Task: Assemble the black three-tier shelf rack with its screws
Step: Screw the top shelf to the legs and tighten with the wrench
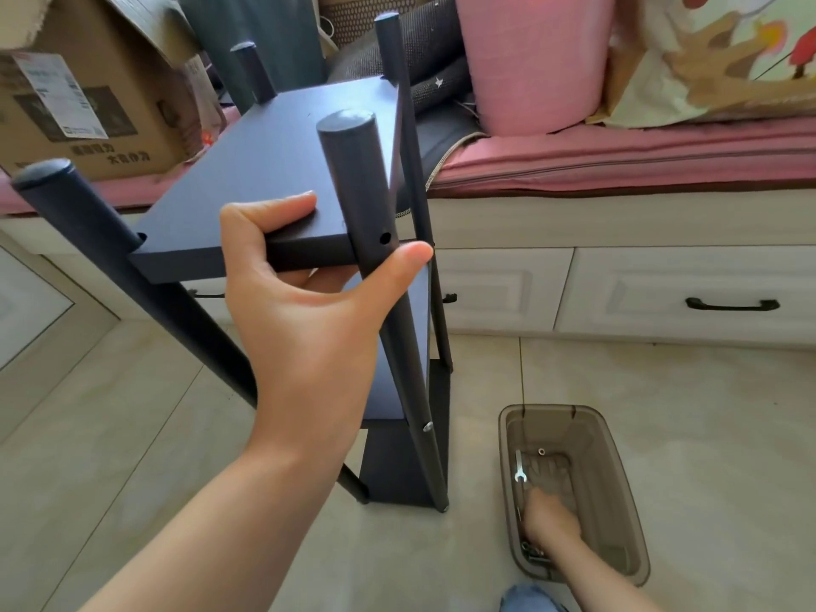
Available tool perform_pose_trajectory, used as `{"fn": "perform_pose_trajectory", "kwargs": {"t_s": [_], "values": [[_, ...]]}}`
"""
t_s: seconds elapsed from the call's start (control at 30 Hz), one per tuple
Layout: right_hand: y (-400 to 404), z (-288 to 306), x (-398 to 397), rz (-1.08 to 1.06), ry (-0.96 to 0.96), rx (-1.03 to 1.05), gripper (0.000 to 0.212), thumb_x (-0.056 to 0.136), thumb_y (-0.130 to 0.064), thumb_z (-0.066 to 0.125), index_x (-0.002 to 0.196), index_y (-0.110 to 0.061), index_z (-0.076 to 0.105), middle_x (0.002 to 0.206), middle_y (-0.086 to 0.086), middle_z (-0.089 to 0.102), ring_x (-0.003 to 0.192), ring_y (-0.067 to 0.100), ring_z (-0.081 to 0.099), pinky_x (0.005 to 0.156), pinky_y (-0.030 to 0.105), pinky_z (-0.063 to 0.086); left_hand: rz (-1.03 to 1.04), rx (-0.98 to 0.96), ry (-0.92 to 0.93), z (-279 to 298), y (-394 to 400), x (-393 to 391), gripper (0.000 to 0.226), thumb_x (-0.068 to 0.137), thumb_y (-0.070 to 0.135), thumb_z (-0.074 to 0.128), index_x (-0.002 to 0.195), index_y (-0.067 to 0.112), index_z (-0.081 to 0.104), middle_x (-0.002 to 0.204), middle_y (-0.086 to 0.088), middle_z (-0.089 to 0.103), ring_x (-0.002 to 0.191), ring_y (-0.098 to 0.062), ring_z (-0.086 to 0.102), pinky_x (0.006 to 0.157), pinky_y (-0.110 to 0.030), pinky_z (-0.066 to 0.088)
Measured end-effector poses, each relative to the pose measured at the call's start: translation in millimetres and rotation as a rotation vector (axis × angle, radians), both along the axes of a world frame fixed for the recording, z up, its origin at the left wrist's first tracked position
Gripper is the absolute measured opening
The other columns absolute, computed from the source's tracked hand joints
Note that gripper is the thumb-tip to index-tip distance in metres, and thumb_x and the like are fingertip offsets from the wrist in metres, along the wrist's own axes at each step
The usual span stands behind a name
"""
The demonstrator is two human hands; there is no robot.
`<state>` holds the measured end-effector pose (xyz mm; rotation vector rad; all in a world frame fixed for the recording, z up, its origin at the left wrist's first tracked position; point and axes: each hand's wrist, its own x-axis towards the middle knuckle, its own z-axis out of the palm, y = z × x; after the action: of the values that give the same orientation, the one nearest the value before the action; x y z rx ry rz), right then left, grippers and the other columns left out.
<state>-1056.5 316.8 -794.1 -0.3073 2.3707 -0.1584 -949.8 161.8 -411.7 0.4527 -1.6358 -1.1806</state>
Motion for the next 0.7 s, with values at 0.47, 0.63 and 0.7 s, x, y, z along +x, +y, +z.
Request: {"fn": "perform_pose_trajectory", "kwargs": {"t_s": [0.47, 0.63, 0.7], "values": [[7, 10, -14, -0.163, -0.176, -0.237, 0.014, 0.09, -0.022, 0.064, 0.09, -0.013, 0.053, 0.094, 0.006, 0.064, 0.083, 0.02, 0.059, 0.063, 0.024, 0.044, -0.071, 0.055, 0.056, -2, 0, -4, 0.062, 0.067, 0.003, 0.092, 0.106, 0.018, 0.046, 0.09, 0.009, 0.07, 0.08, -0.009, 0.076, 0.078, -0.016, 0.057], [-1, 84, -35, -0.212, -0.119, -0.543, 0.018, 0.09, -0.008, 0.06, 0.073, -0.012, 0.058, 0.066, 0.002, 0.067, 0.054, 0.015, 0.057, 0.05, 0.022, 0.042, -0.099, 0.109, 0.093, -3, 5, -7, 0.061, 0.068, -0.002, 0.091, 0.105, 0.017, 0.047, 0.096, -0.007, 0.065, 0.076, -0.008, 0.075, 0.073, -0.013, 0.056], [-6, 134, -42, -0.269, -0.141, -0.696, 0.02, 0.091, -0.002, 0.057, 0.072, -0.009, 0.061, 0.058, 0.0, 0.065, 0.043, 0.009, 0.053, 0.045, 0.019, 0.043, -0.112, 0.122, 0.094, -2, 5, -7, 0.06, 0.069, -0.003, 0.09, 0.106, 0.016, 0.047, 0.091, -0.001, 0.067, 0.075, -0.009, 0.075, 0.07, -0.012, 0.056]]}}
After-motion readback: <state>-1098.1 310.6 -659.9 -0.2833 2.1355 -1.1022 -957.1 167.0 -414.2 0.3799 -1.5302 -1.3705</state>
